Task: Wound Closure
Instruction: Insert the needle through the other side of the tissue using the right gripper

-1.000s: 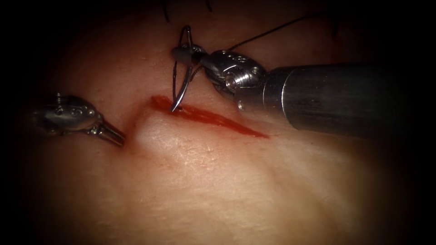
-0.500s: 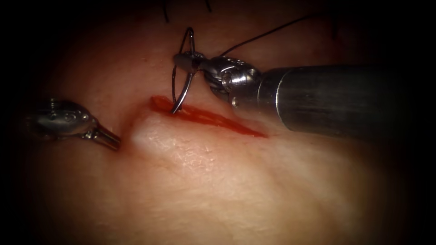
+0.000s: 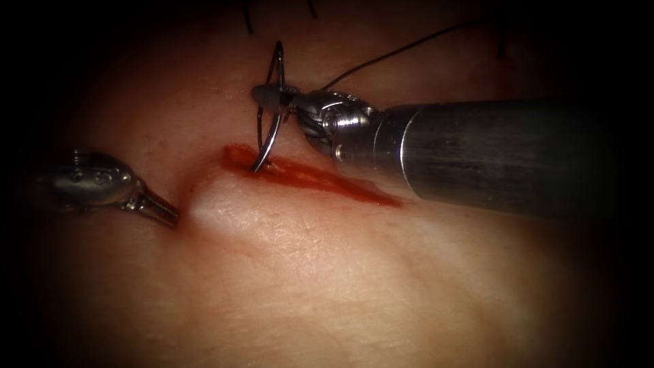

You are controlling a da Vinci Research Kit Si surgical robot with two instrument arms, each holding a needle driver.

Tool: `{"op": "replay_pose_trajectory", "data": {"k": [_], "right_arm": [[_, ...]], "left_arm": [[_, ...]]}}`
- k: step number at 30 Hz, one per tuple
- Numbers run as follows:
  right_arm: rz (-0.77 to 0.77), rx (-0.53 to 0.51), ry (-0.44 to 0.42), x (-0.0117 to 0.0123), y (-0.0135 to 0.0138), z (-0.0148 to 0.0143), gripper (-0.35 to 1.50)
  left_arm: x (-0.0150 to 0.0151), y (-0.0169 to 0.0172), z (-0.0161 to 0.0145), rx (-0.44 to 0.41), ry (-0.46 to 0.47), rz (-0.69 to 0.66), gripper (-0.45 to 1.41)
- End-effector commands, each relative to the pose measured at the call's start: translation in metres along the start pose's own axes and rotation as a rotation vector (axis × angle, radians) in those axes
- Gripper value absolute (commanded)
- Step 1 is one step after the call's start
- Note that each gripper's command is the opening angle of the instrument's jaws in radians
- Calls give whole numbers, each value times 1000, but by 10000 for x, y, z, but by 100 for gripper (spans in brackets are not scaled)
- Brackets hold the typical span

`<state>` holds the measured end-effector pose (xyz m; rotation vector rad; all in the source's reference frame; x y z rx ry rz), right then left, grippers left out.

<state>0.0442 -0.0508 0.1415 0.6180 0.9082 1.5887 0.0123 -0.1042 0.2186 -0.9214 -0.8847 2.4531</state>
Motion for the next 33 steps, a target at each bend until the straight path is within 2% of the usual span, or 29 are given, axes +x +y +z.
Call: {"op": "replay_pose_trajectory", "data": {"k": [1,19,26,33], "right_arm": [[27,7,-4,-4,1,8,-35],[517,112,-57,-19,16,21,-35],[661,161,-104,-28,17,28,-35],[730,184,-126,-34,10,31,-35]], "left_arm": [[-3,3,9,-3,0,-1,10],[-3,2,9,-1,0,-2,9],[-3,1,9,-1,0,-2,9],[-3,1,10,-3,-1,-2,7]]}}
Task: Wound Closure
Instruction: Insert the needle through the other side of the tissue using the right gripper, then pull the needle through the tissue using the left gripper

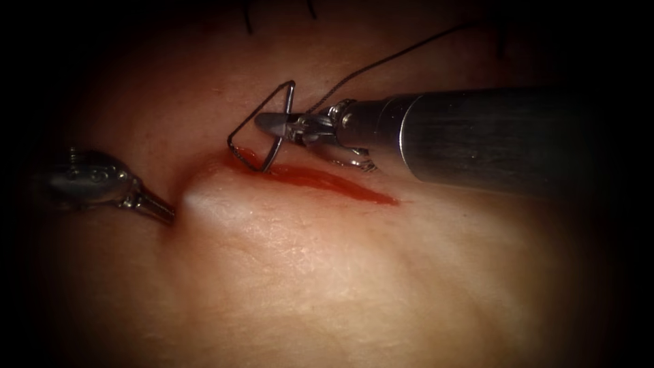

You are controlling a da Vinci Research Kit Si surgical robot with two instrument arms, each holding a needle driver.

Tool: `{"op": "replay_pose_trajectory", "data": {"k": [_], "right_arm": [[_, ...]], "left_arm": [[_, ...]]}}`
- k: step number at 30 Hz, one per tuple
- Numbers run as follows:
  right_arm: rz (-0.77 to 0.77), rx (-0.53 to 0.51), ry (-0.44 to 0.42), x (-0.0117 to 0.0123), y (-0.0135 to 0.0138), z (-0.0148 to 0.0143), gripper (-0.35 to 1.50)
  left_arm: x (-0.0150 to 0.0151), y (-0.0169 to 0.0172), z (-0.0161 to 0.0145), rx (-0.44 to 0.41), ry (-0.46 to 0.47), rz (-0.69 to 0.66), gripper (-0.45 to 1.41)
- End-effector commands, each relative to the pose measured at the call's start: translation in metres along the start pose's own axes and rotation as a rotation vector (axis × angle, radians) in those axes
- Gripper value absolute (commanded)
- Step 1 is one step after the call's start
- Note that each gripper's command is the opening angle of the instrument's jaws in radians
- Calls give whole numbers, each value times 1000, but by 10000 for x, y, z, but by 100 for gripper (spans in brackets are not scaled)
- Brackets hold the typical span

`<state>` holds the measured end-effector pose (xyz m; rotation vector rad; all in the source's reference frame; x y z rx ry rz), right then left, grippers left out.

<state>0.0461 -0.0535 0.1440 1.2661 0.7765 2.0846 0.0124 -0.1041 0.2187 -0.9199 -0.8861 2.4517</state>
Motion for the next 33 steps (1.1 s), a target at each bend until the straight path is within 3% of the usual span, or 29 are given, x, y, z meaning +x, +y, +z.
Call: {"op": "replay_pose_trajectory", "data": {"k": [1,16,19,20,22,24,29,33], "right_arm": [[11,8,-9,-2,2,9,-35],[105,86,-38,-16,-11,8,-35],[-19,138,-1,-12,-20,7,-35],[-82,149,12,-11,-22,7,-21],[-198,163,28,-9,-24,7,57],[-262,162,39,-7,-25,8,98],[-532,142,89,2,-24,10,130],[-706,124,113,10,-25,7,133]], "left_arm": [[-3,2,10,-3,0,0,7],[-4,2,11,-1,0,0,7],[-4,2,11,-1,0,0,7],[-4,2,11,-1,0,0,7],[-4,2,11,-1,0,0,7],[-3,2,11,-1,0,0,7],[-3,2,11,-3,13,33,7],[-1,2,9,-7,48,115,9]]}}
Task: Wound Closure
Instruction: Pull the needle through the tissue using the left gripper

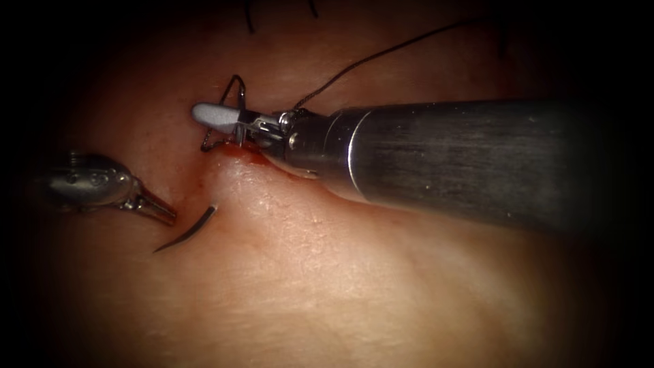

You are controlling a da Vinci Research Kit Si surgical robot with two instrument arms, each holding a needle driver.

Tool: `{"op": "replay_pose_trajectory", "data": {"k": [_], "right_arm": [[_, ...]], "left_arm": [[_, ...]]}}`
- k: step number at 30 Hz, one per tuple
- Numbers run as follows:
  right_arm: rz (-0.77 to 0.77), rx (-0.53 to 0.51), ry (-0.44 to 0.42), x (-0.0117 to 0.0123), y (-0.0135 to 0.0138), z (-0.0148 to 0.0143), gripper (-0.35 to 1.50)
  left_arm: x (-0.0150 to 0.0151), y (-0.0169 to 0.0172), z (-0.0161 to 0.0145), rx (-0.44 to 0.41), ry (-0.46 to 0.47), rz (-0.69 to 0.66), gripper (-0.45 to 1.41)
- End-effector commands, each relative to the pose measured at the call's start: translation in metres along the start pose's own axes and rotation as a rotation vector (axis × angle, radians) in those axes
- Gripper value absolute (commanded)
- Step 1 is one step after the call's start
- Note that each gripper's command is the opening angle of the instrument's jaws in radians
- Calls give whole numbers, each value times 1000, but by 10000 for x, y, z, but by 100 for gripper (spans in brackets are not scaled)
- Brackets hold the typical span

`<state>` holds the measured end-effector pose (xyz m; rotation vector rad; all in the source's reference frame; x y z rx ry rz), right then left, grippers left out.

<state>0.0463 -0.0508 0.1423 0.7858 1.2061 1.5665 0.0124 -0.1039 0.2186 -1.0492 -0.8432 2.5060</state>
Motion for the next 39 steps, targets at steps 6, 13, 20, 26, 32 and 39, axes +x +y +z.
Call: {"op": "replay_pose_trajectory", "data": {"k": [6,13,20,26,32,39], "right_arm": [[-264,-12,-2,4,10,-5,131],[-469,-59,-59,17,18,-19,131],[-513,-52,-249,16,18,-30,135],[-520,-6,-347,13,16,-45,138],[-533,40,-456,21,15,-76,140],[-579,66,-480,54,9,-130,133]], "left_arm": [[4,1,2,40,84,165,19],[12,8,-7,124,192,336,47],[13,18,-7,157,212,424,61],[6,21,-5,154,211,465,74],[1,25,3,155,214,493,91],[8,30,23,151,232,510,96]]}}
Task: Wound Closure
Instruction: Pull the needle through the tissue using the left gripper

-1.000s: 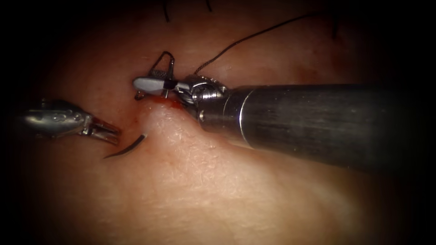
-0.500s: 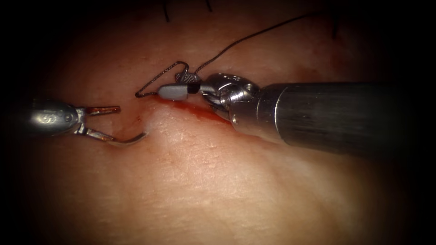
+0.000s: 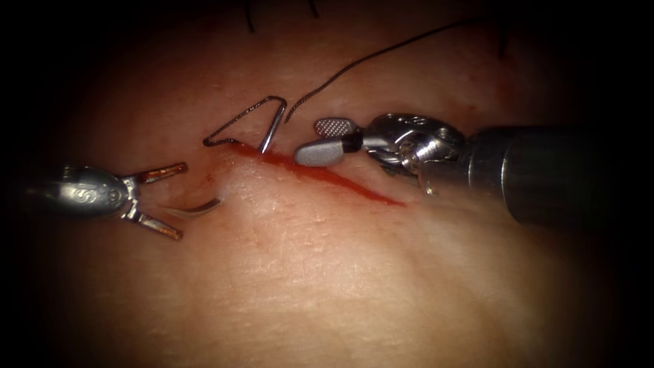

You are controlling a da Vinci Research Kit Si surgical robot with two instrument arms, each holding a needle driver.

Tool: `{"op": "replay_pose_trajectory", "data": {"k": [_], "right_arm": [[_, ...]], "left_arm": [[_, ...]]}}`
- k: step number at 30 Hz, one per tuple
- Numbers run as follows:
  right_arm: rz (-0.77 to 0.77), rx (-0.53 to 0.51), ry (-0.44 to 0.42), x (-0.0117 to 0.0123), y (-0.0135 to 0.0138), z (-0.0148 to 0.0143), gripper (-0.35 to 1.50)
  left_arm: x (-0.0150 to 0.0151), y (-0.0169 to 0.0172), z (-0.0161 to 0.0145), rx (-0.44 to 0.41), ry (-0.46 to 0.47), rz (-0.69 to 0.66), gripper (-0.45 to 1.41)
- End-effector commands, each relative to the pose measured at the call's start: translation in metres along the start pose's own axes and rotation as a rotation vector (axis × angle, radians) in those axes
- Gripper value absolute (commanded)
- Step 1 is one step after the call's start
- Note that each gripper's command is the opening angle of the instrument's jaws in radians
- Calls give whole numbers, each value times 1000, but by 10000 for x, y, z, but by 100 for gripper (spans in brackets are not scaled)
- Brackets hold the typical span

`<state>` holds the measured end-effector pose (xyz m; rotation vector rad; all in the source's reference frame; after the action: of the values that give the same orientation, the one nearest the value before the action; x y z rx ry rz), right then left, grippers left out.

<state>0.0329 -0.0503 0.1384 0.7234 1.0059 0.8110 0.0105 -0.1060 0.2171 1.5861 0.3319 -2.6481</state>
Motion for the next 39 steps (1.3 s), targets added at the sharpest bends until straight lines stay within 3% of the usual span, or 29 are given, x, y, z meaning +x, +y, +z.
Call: {"op": "replay_pose_trajectory", "data": {"k": [1,6,27,32,36,37,38,39], "right_arm": [[-13,-12,0,1,7,-8,133],[-40,-43,9,-1,11,-26,131],[-90,-59,26,-14,12,-1,131],[-98,-62,27,-16,12,4,131],[-100,-64,28,-18,13,7,131],[-101,-64,28,-19,13,7,131],[-101,-64,28,-19,13,7,131],[-101,-64,28,-19,13,7,131]], "left_arm": [[-2,5,12,-2,5,2,96],[6,0,23,28,40,-1,94],[13,-5,35,37,201,6,74],[12,-6,35,43,222,15,59],[11,-7,36,41,223,23,19],[11,-7,35,40,224,24,-3],[11,-7,35,33,229,26,-42],[11,-6,35,27,233,27,-45]]}}
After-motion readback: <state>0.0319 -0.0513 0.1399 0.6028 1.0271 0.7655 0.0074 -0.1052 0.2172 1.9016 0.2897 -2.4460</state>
